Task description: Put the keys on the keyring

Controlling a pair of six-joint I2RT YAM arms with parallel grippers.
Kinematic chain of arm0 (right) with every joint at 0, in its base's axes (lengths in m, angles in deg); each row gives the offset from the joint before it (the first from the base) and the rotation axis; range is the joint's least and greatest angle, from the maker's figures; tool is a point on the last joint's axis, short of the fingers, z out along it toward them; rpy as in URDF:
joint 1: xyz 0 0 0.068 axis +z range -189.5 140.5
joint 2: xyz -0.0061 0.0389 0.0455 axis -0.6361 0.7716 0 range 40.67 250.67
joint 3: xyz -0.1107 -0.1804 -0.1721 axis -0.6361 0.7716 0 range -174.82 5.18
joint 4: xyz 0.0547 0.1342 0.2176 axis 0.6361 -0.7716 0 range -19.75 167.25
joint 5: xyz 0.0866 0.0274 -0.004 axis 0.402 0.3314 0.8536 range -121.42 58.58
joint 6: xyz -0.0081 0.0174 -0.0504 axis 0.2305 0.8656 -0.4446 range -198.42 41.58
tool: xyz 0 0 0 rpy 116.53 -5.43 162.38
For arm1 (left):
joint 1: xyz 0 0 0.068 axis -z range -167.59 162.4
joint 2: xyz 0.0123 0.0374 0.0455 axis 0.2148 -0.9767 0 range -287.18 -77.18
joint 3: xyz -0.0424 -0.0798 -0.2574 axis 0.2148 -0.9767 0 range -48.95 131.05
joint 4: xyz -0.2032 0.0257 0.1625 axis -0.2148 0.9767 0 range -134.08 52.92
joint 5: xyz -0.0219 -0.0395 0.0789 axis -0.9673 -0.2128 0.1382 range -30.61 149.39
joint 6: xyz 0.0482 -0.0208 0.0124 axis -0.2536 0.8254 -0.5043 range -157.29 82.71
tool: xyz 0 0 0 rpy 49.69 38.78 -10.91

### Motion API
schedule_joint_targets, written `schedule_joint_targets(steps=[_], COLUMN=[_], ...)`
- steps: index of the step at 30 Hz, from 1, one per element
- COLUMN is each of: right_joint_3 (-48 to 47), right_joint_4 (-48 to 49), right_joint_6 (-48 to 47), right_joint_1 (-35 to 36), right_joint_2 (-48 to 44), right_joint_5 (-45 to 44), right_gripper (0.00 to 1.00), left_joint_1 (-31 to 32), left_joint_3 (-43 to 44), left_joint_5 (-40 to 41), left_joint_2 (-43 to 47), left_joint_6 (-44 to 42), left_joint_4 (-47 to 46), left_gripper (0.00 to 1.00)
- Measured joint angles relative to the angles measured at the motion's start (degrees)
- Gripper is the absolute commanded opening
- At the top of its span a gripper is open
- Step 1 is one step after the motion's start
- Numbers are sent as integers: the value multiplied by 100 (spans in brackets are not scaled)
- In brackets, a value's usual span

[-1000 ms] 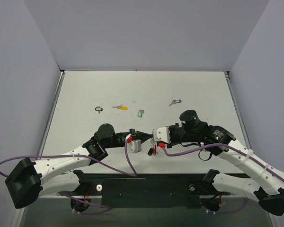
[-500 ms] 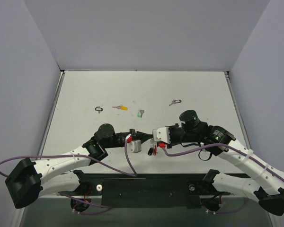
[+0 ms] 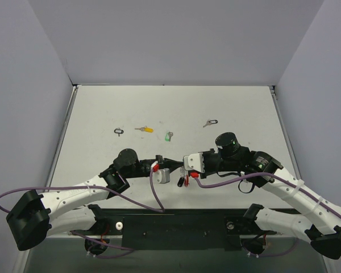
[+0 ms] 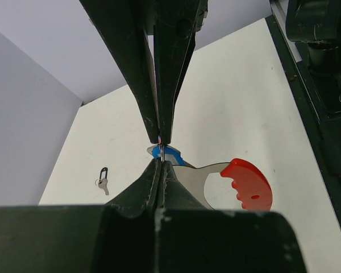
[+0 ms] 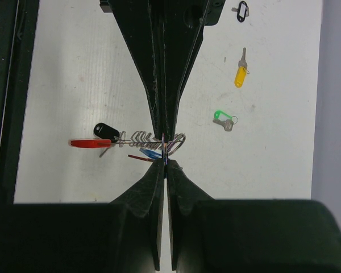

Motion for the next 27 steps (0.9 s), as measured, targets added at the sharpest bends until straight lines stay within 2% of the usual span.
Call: schedule_joint_targets(steps=[27], right_joint_3=[0], right_joint_4=[39], right_joint_6=[133], right_joint_1=[74], right_joint_2=[11], right_joint_5=[-4], right_gripper=[0], left_joint_1=[0], left_joint_3=[0], left_joint_5=[-7], left_joint_2=[-22], left_joint_6=[-2], left_joint_4=[68], left_gripper=[0])
